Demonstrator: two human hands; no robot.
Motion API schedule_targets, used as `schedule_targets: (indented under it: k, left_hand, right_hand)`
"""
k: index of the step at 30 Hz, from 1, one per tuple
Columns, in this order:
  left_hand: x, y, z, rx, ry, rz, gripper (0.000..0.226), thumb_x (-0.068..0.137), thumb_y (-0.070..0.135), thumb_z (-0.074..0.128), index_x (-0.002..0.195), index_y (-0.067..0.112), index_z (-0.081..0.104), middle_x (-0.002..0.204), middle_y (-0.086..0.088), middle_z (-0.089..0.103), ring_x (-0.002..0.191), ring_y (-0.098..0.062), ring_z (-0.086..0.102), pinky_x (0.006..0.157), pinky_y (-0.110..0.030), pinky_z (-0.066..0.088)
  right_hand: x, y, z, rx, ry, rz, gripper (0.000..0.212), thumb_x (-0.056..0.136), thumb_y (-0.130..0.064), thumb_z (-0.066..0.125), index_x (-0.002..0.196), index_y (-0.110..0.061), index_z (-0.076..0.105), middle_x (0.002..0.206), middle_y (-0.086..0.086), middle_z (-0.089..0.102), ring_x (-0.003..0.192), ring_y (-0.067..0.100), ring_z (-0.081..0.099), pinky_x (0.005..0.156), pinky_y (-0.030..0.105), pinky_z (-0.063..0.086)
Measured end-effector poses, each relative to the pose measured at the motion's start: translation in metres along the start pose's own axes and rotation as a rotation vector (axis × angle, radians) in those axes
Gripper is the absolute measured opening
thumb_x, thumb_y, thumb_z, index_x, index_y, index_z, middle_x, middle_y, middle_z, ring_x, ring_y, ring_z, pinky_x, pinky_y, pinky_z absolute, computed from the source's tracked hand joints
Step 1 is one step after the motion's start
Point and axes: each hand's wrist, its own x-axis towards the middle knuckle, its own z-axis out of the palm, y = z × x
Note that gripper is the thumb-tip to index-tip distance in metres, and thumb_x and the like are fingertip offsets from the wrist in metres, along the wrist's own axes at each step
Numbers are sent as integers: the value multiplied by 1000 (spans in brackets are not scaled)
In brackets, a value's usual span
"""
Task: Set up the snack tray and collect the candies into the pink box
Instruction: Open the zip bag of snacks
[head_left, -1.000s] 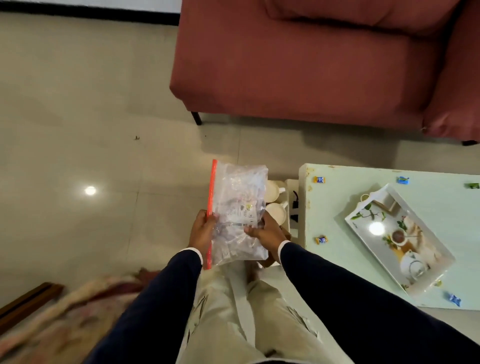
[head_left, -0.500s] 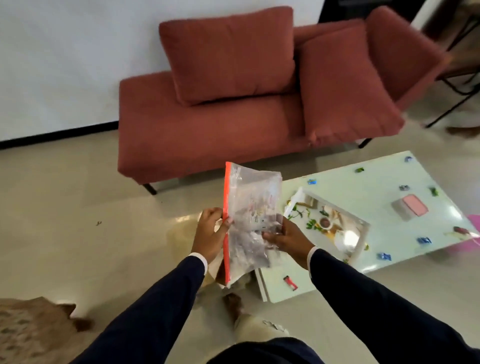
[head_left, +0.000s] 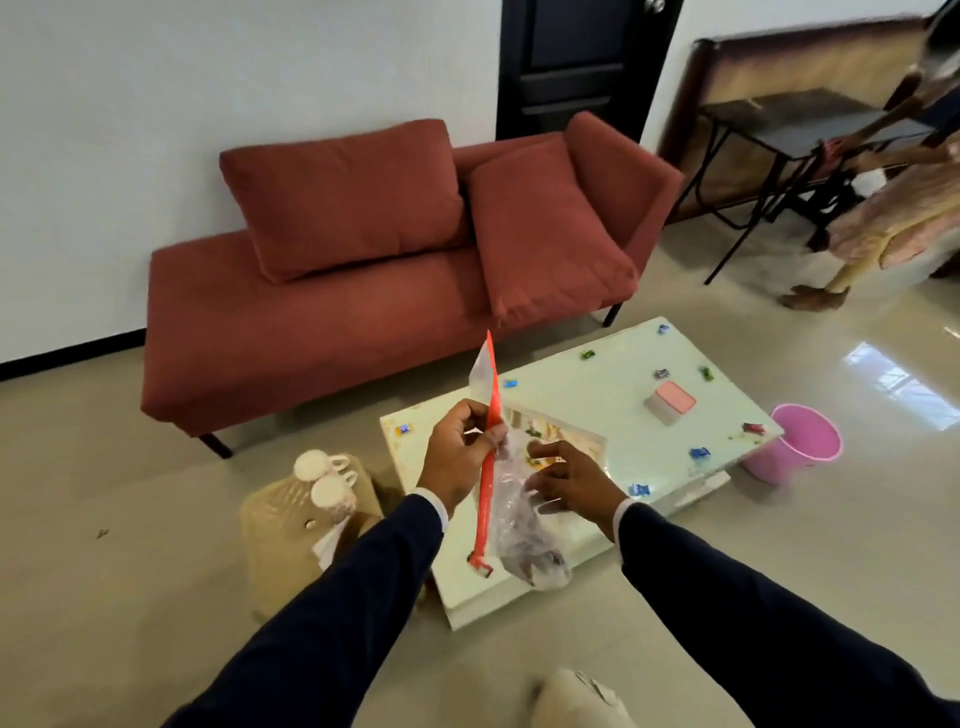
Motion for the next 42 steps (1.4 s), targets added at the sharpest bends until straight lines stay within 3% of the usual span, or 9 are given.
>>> schedule_targets:
  k: [6, 9, 12, 18, 26, 31, 35, 39, 42]
  left_hand:
    - [6, 30, 107, 106, -111, 83, 7, 94, 13, 71, 94, 19, 67, 89, 5, 70, 84, -9, 68, 83, -25, 58]
    - [14, 37, 171, 74, -85, 61, 8, 93, 10, 72, 100, 7, 67, 88, -7, 75, 82, -22, 74, 78, -31, 63]
    - [16, 43, 231, 36, -58, -7, 7, 96, 8, 68, 101, 4, 66, 87, -10, 77, 79, -26, 77, 70, -34, 64]
    - [15, 50, 299, -133, -48, -226, 19, 107, 13, 47, 107, -2, 59, 91, -20, 77, 83, -38, 78, 70, -39, 64]
    - [41, 43, 337, -192, 57, -357, 13, 102, 16, 60, 106, 4, 60, 99, -25, 76, 83, -41, 77, 74, -45, 65]
    - [75, 41, 349, -216, 64, -359, 8, 101, 10, 62, 102, 2, 63, 97, -25, 76, 82, -39, 78, 71, -39, 65]
    - [104, 43, 346, -277, 59, -364, 11, 100, 9, 63, 105, -1, 63, 95, -23, 78, 85, -38, 78, 69, -36, 64]
    - [136, 42, 335, -269, 68, -348, 17, 100, 9, 63, 110, -5, 63, 95, -22, 78, 86, -37, 78, 73, -39, 65]
    - [158, 37, 326, -296, 105, -379, 20, 100, 9, 63, 111, -7, 62, 95, -24, 77, 85, -39, 78, 73, -39, 65]
  right_hand:
    - [-28, -9, -98, -5, 54, -151, 22, 100, -8, 52, 112, -23, 61, 103, 15, 71, 93, 32, 71, 83, 43, 61]
    - [-40, -10, -157, 74, 31, -217, 18, 100, -14, 57, 114, -22, 64, 107, 13, 72, 98, 28, 73, 86, 43, 62]
    - [-50, -8, -211, 112, 14, -228, 17, 100, -20, 60, 116, -19, 66, 105, 8, 75, 97, 24, 74, 86, 38, 62]
    - [-46, 1, -277, -40, -42, -236, 21, 101, -24, 58, 116, -14, 69, 106, 7, 76, 97, 23, 74, 87, 37, 62]
    - [-13, 14, -317, -210, -49, -305, 19, 96, -27, 66, 111, -19, 73, 94, -2, 78, 86, 13, 76, 79, 25, 62]
    - [15, 9, -338, -181, -37, -292, 19, 97, -24, 64, 111, -18, 75, 92, -1, 78, 84, 14, 76, 75, 26, 63]
    - [39, -6, -346, -175, -47, -301, 23, 100, -17, 59, 116, -12, 74, 100, 5, 78, 93, 17, 75, 81, 30, 62]
    - [65, -22, -345, -223, -55, -339, 27, 103, -14, 52, 119, -12, 73, 105, 3, 77, 97, 11, 74, 83, 22, 60]
    - [86, -32, -340, -245, -52, -351, 27, 103, -14, 51, 120, -15, 73, 106, 1, 77, 99, 9, 73, 88, 24, 59]
